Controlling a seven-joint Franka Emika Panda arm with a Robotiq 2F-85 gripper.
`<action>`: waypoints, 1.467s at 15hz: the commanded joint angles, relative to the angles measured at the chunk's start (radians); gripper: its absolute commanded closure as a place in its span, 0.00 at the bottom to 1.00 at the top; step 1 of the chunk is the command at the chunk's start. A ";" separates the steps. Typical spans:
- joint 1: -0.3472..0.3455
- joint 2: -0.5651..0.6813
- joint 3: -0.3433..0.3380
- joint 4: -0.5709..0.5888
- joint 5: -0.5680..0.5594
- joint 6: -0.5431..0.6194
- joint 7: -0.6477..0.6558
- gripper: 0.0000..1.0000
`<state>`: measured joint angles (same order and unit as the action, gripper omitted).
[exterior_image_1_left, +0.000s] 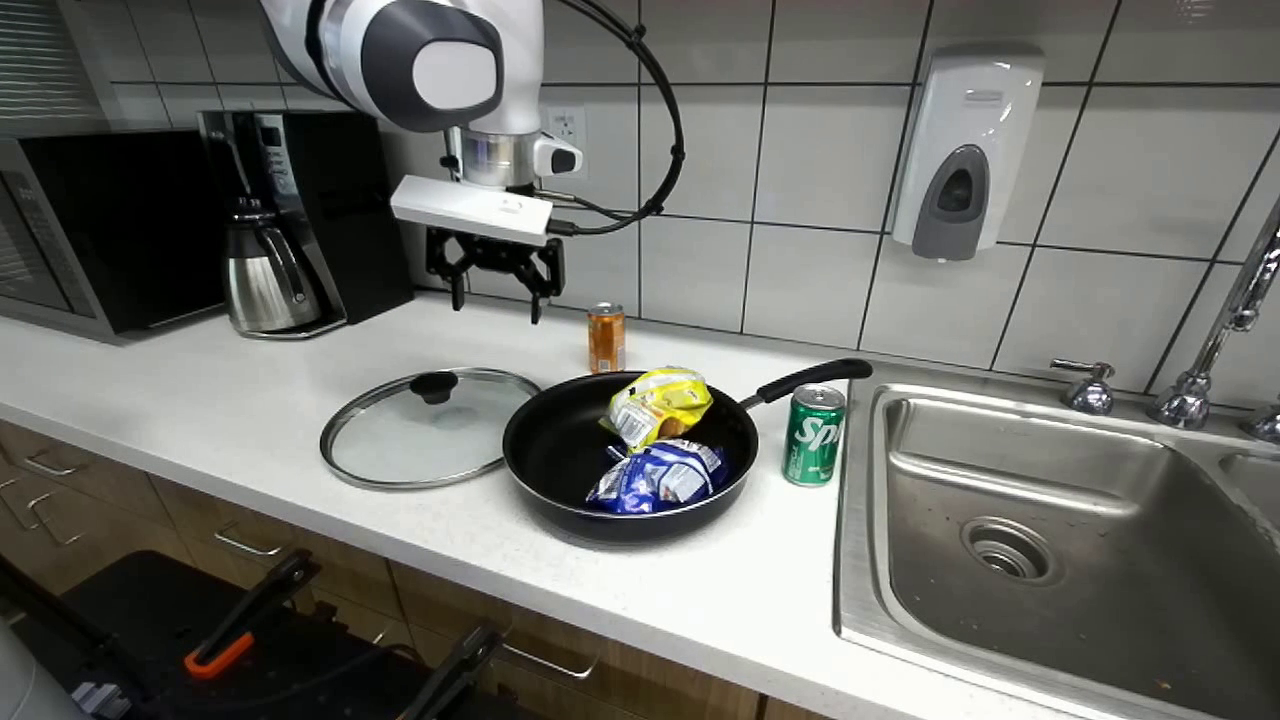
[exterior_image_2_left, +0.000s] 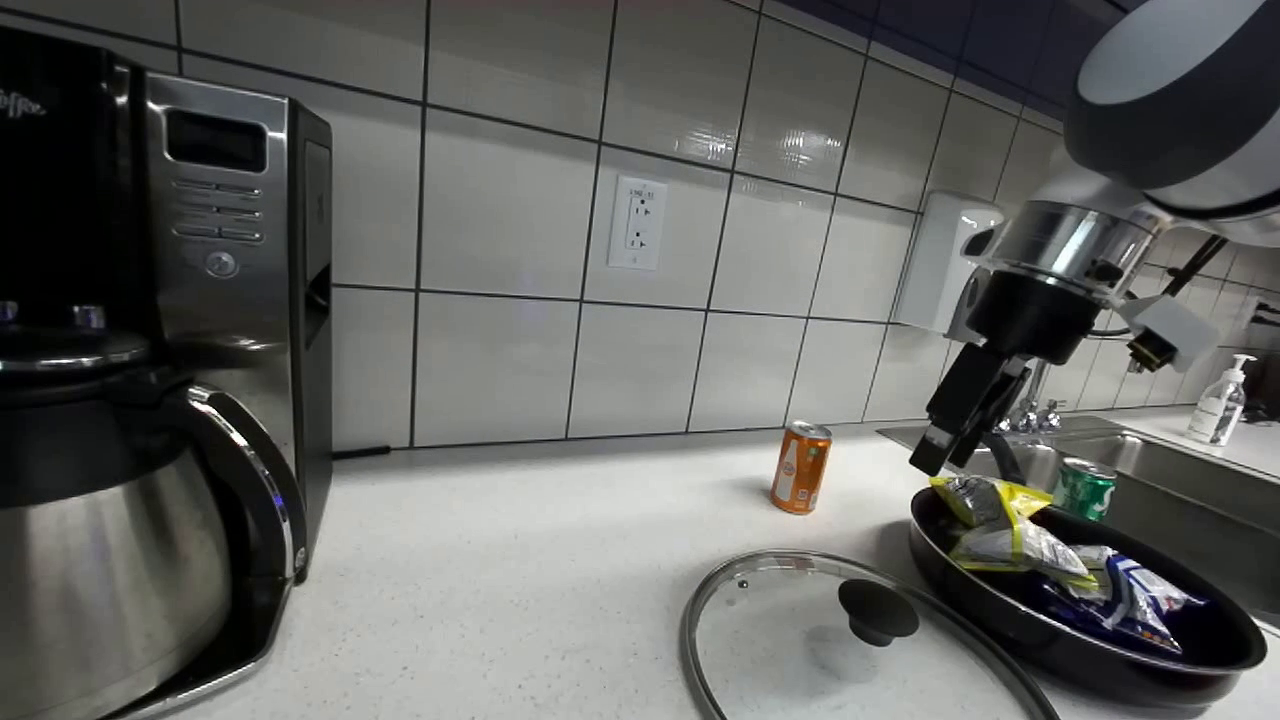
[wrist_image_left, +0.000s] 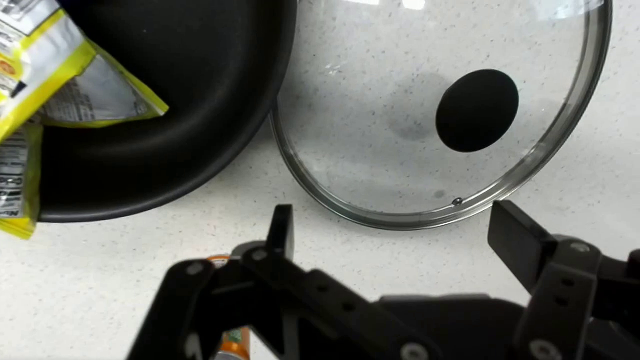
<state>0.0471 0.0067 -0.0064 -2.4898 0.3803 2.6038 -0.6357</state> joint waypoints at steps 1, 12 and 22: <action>-0.009 -0.017 0.015 -0.002 -0.014 -0.062 -0.046 0.00; -0.006 -0.001 0.021 -0.001 -0.004 -0.053 -0.034 0.00; -0.006 -0.001 0.021 -0.001 -0.004 -0.054 -0.035 0.00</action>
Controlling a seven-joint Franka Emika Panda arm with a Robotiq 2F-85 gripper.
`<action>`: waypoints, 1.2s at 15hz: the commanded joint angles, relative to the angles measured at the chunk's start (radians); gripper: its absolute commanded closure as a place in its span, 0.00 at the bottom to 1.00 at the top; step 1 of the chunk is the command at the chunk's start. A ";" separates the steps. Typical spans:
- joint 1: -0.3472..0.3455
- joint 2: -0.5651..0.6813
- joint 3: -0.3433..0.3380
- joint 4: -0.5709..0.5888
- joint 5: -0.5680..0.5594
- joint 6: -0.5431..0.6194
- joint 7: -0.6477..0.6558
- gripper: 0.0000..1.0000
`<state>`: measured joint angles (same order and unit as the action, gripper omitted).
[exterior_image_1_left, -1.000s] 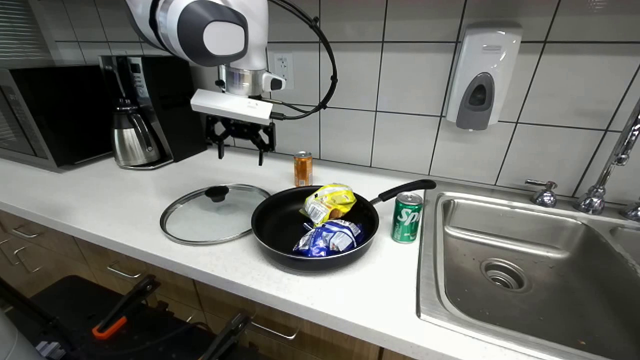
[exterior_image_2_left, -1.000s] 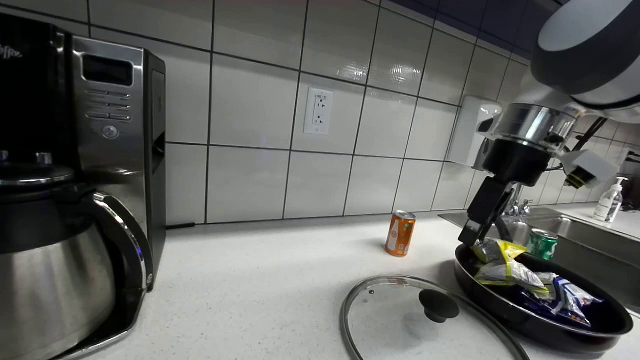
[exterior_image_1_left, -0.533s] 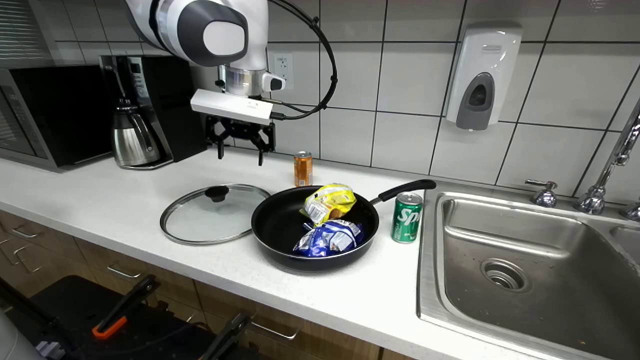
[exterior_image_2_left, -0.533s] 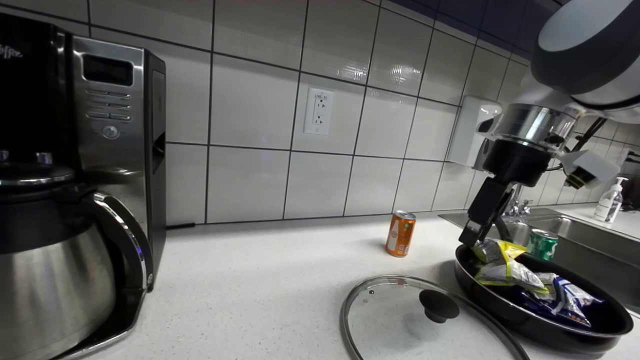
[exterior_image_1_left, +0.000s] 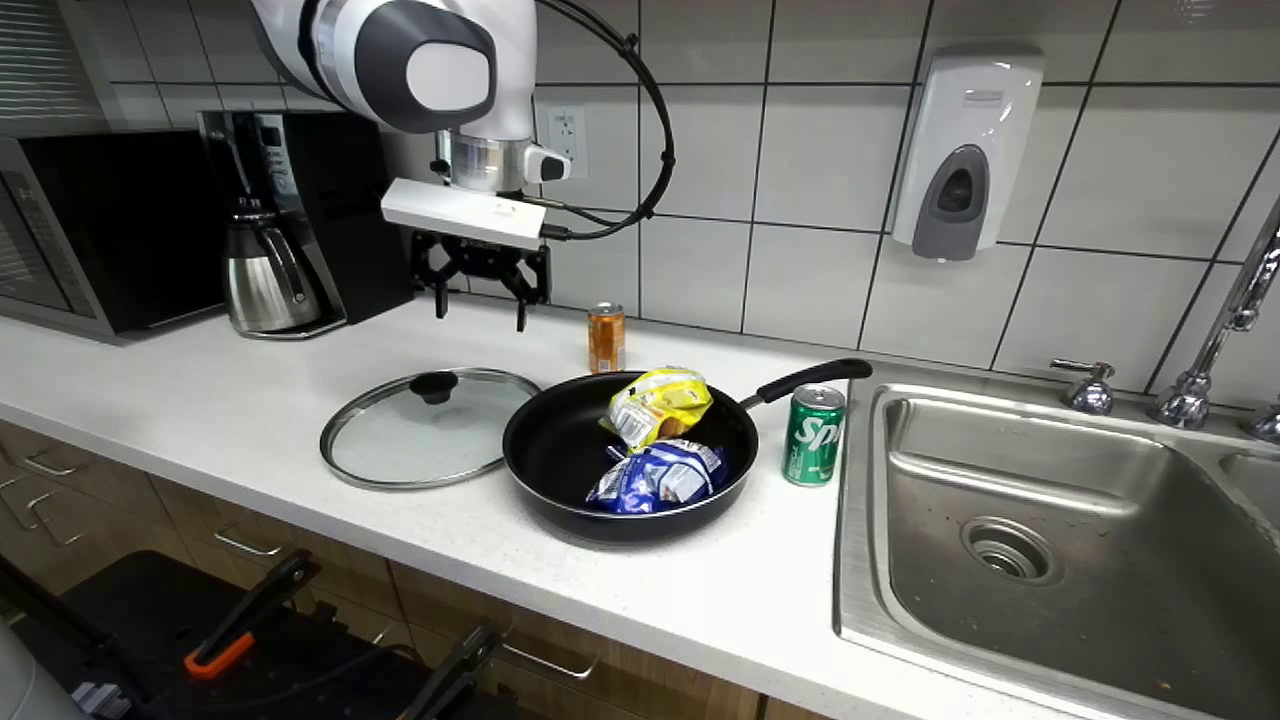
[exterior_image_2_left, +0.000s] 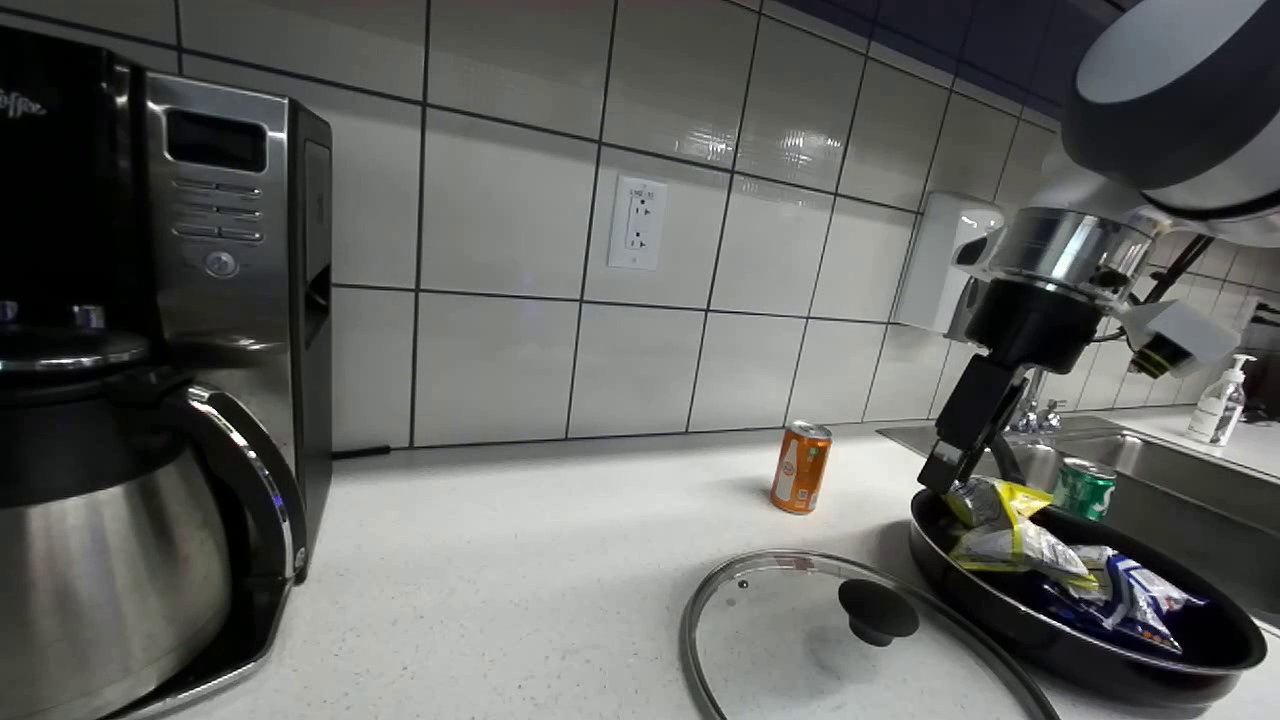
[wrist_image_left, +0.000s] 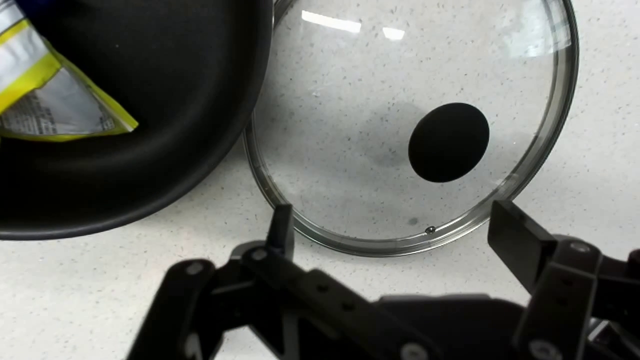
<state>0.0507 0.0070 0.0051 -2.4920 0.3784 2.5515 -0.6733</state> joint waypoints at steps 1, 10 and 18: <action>-0.010 -0.001 0.010 0.001 -0.002 -0.002 0.003 0.00; 0.033 0.034 0.063 0.025 -0.127 -0.060 0.289 0.00; 0.065 0.115 0.101 0.045 -0.200 -0.051 0.468 0.00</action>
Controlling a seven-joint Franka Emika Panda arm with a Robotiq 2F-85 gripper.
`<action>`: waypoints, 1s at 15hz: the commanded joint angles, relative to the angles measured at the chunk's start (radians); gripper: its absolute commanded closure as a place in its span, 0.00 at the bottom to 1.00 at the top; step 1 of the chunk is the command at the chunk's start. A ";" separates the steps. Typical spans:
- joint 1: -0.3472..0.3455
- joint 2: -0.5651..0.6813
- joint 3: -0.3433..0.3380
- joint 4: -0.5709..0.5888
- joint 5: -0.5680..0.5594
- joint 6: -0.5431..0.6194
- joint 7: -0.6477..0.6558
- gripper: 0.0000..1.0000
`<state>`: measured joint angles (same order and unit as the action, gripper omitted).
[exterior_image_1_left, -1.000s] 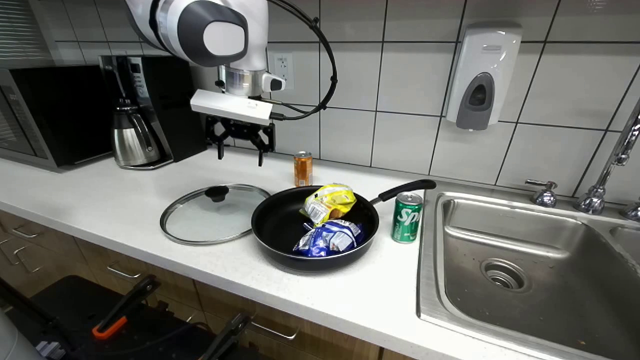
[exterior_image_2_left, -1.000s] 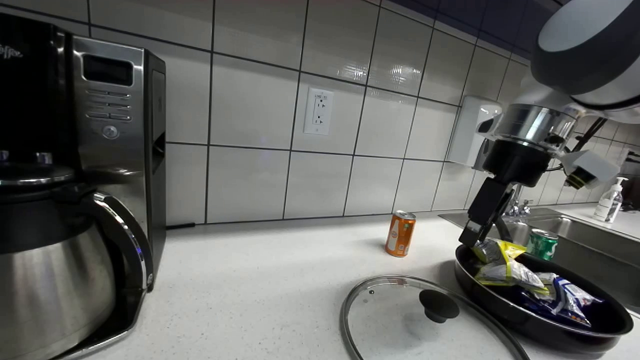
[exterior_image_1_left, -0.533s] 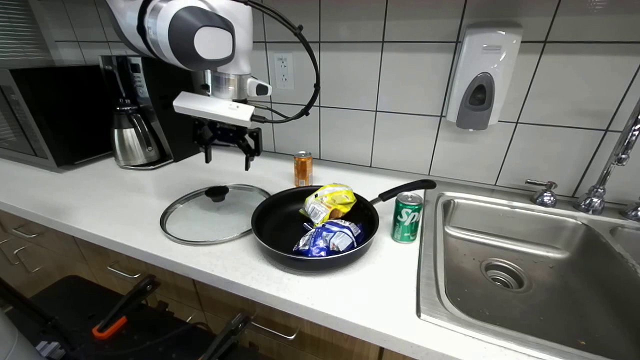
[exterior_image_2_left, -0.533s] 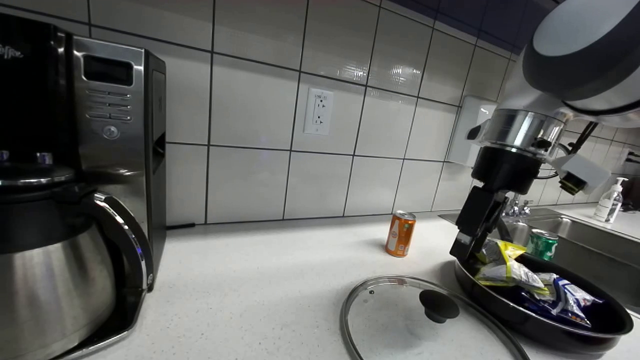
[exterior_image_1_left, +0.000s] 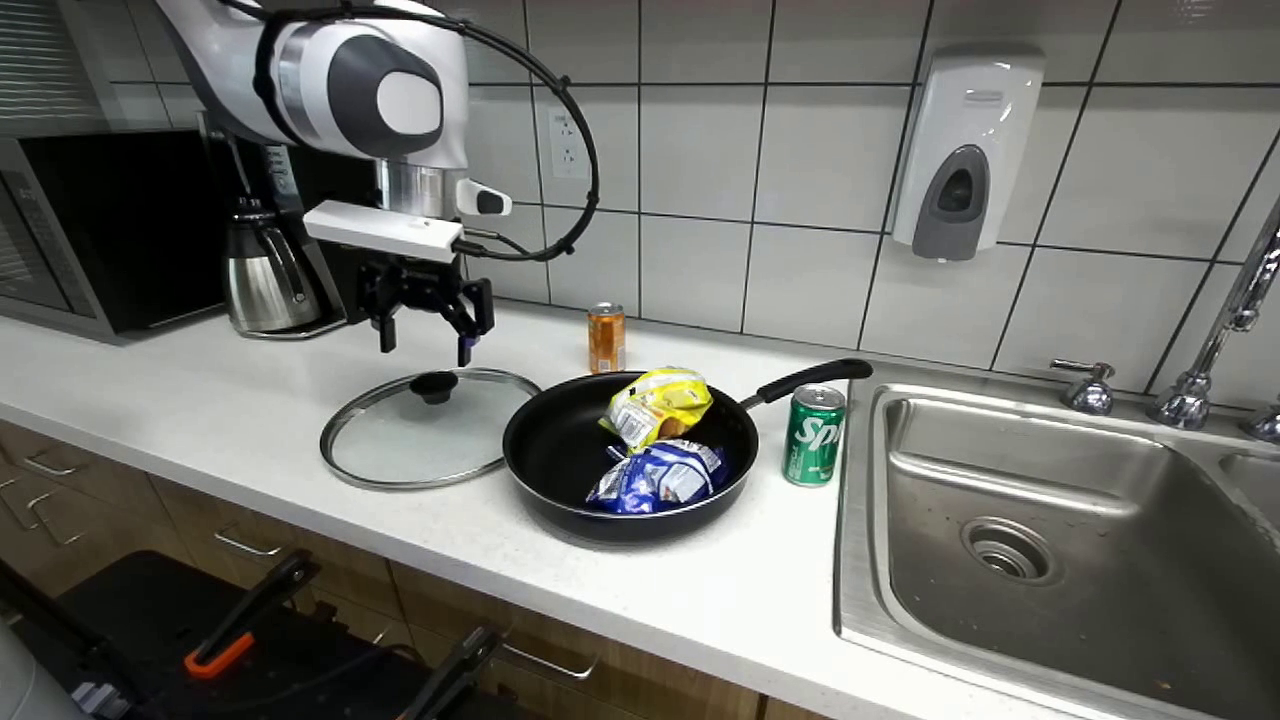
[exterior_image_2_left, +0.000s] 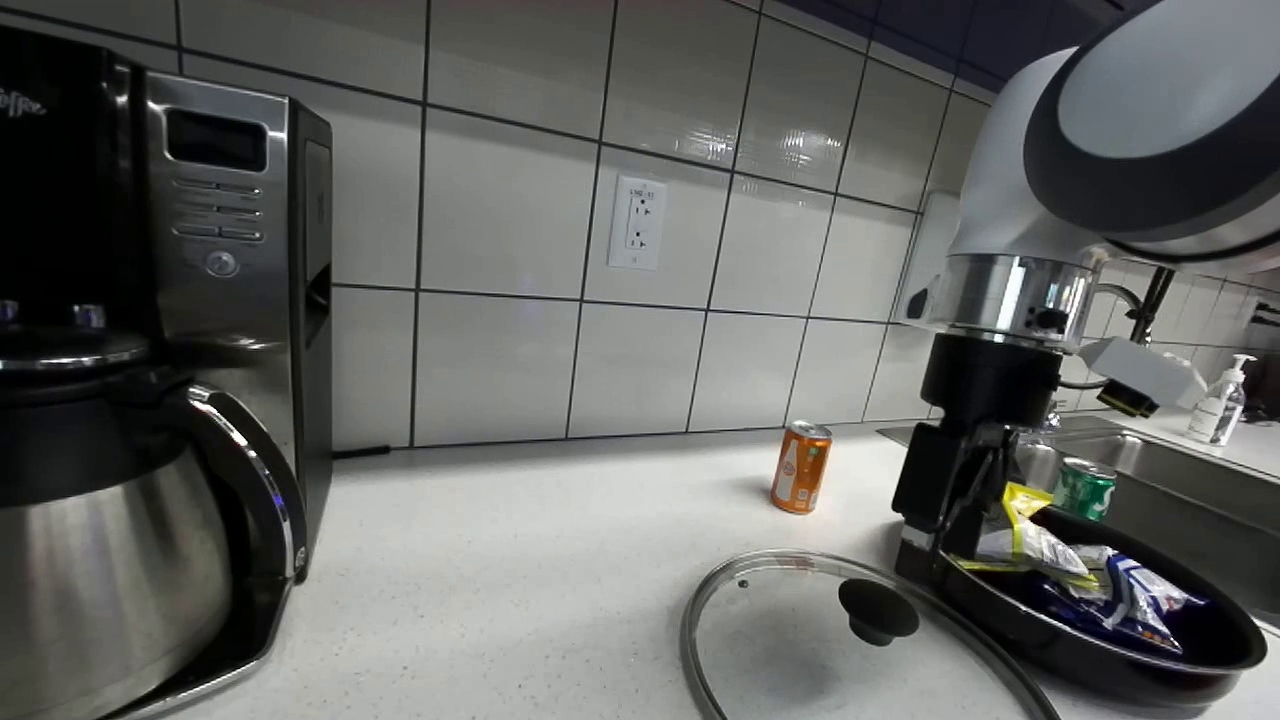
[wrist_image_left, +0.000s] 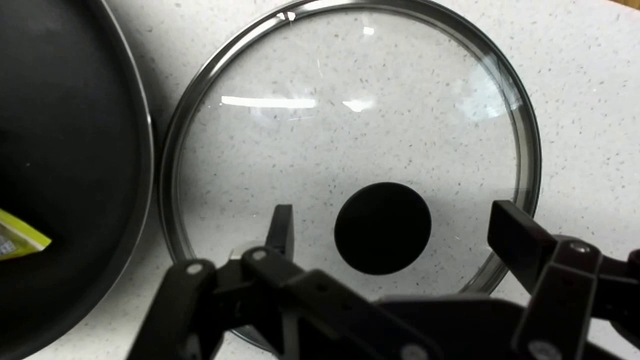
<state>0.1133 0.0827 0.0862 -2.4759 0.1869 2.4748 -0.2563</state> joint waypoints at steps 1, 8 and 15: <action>0.004 0.046 0.023 0.032 -0.019 0.038 0.067 0.00; 0.020 0.106 0.023 0.063 -0.096 0.054 0.168 0.00; 0.010 0.135 0.023 0.079 -0.092 0.090 0.168 0.00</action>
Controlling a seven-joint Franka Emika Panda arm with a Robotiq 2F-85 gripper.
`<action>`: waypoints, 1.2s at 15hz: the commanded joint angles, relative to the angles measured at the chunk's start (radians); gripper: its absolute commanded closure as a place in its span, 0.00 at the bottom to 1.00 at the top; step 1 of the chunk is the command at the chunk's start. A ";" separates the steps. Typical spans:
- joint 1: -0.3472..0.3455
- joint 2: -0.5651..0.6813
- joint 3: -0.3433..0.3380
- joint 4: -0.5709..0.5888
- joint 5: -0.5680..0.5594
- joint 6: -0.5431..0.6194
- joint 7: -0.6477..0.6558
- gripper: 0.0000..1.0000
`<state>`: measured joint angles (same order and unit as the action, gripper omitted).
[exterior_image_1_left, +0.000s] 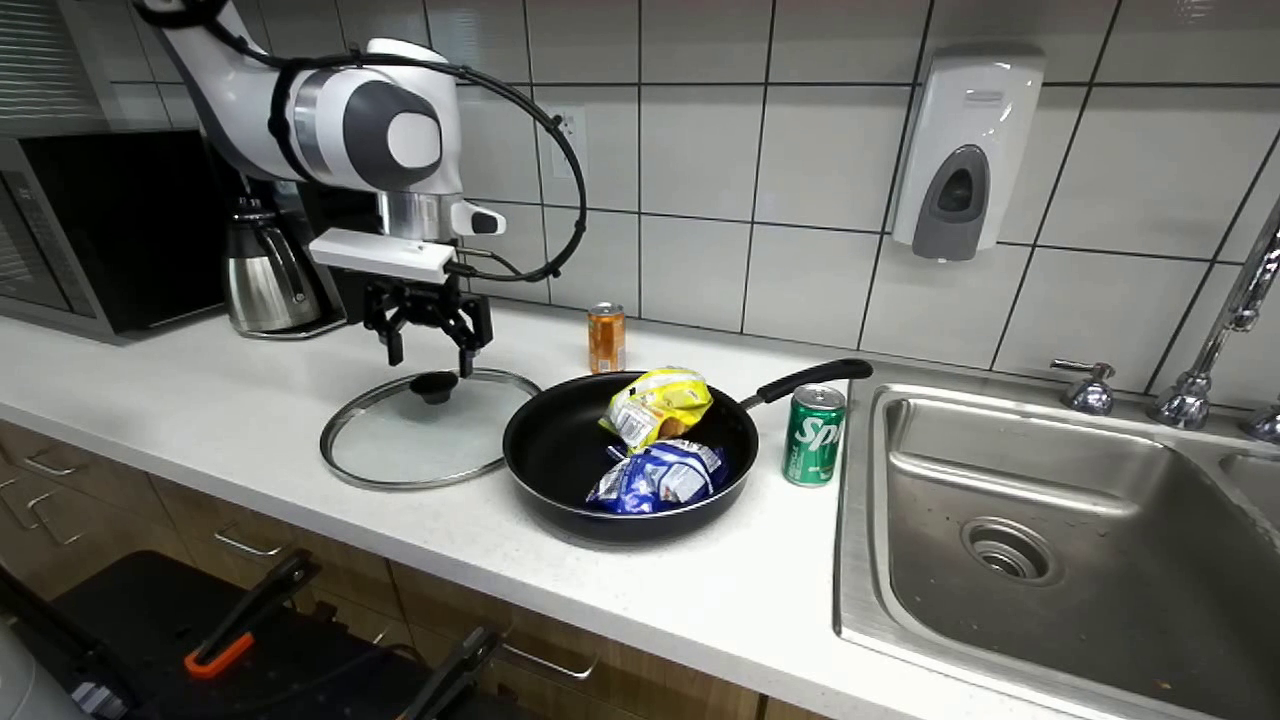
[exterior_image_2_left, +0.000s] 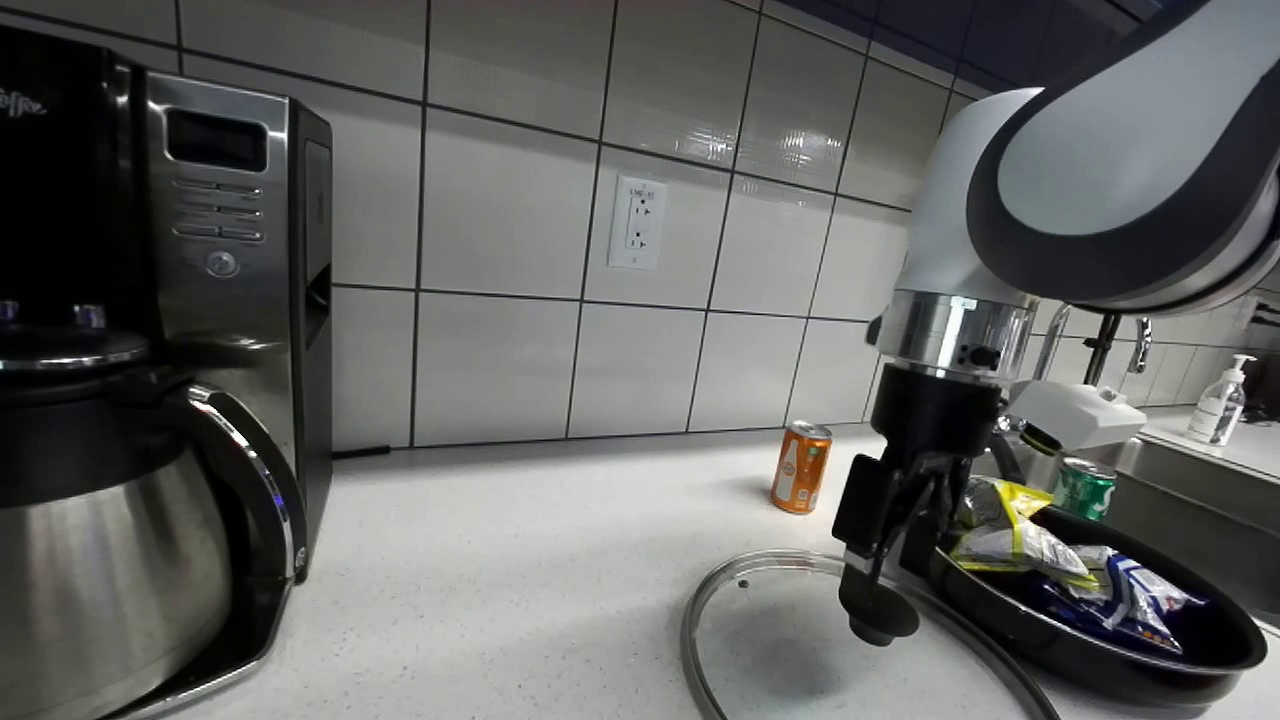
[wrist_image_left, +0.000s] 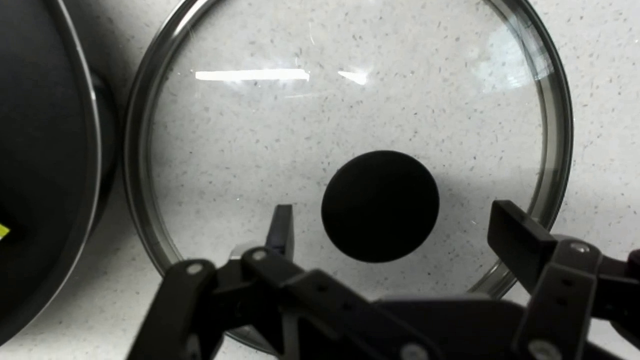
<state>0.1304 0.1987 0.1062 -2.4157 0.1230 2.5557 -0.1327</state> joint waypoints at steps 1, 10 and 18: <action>-0.008 0.026 0.004 0.019 -0.025 0.010 0.045 0.00; -0.005 0.076 -0.005 0.019 -0.040 0.076 0.074 0.00; 0.001 0.058 -0.001 0.003 -0.049 0.107 0.077 0.42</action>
<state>0.1312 0.2710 0.0995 -2.4123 0.1100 2.6544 -0.0968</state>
